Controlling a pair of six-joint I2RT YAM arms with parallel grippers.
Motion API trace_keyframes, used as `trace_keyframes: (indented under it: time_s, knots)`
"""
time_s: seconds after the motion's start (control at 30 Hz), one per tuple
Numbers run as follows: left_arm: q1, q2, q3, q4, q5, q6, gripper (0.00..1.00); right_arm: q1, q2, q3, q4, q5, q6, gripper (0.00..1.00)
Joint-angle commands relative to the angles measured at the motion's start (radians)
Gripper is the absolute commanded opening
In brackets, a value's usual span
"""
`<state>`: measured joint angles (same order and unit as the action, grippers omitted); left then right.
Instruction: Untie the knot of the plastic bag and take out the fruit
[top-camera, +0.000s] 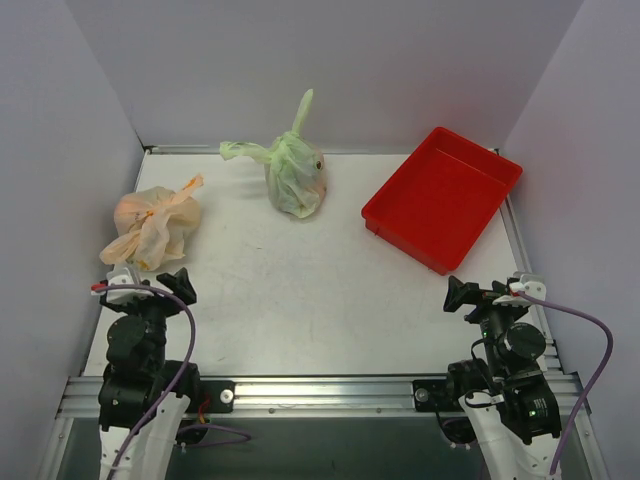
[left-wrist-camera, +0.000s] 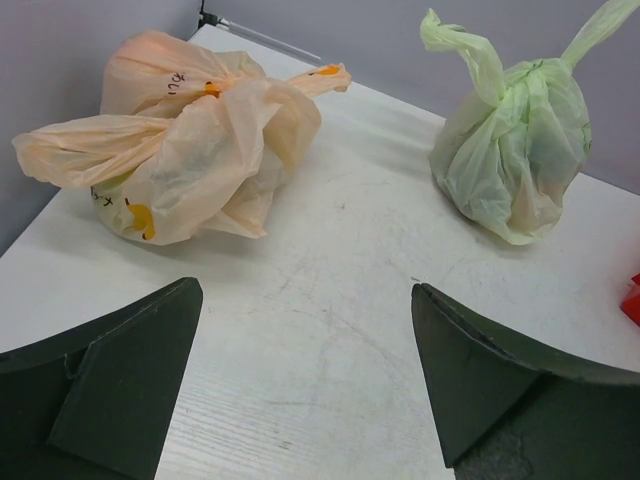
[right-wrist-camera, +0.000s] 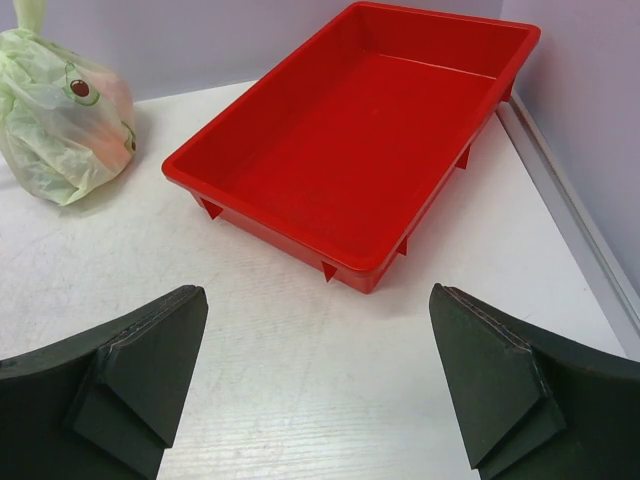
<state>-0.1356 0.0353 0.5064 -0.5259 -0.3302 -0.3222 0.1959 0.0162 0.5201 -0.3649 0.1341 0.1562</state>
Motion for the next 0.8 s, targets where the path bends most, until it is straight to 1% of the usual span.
trace_keyframes:
  time_s: [0.0,0.17,0.3,0.37,0.4,0.5,0.53,0.6,0.63,0.67,0.7,0.77]
  knots:
    - [0.008,0.052,0.056,-0.006,0.016,-0.028,0.97,-0.003,0.024,0.035,0.020,0.004,0.000,1.00]
    - [0.007,0.196,0.103,-0.039,0.045,-0.109,0.97,0.005,0.039,0.034,0.018,0.024,-0.006,1.00]
    - [0.007,0.314,0.159,-0.040,-0.007,-0.155,0.97,0.010,0.041,0.034,0.011,0.042,-0.001,1.00]
    - [0.002,0.415,0.193,-0.039,-0.020,-0.169,0.98,0.017,0.041,0.031,0.009,0.048,-0.001,1.00]
    - [0.001,0.486,0.234,-0.042,-0.048,-0.178,0.97,0.020,0.041,0.028,0.009,0.051,-0.001,1.00]
    - [0.002,0.602,0.312,-0.063,-0.090,-0.219,0.97,0.040,0.042,0.023,0.009,0.065,0.003,1.00]
    - [0.004,0.683,0.377,-0.069,-0.104,-0.215,0.98,0.045,0.045,0.017,0.011,0.076,0.008,1.00]
    - [0.004,0.776,0.444,-0.091,-0.131,-0.213,0.97,0.060,0.051,0.015,0.009,0.105,0.023,1.00]
    - [0.007,0.867,0.487,-0.117,-0.171,-0.213,0.98,0.065,0.053,0.017,0.009,0.107,0.025,1.00]
    - [0.008,0.914,0.553,-0.128,-0.188,-0.213,0.97,0.068,0.053,0.017,0.009,0.102,0.025,1.00]
    - [0.013,0.999,0.590,-0.135,-0.199,-0.215,0.97,0.071,0.047,0.018,0.009,0.099,0.025,1.00]
    - [0.034,1.076,0.667,-0.141,-0.213,-0.222,0.97,0.071,0.041,0.017,0.009,0.098,0.026,1.00]
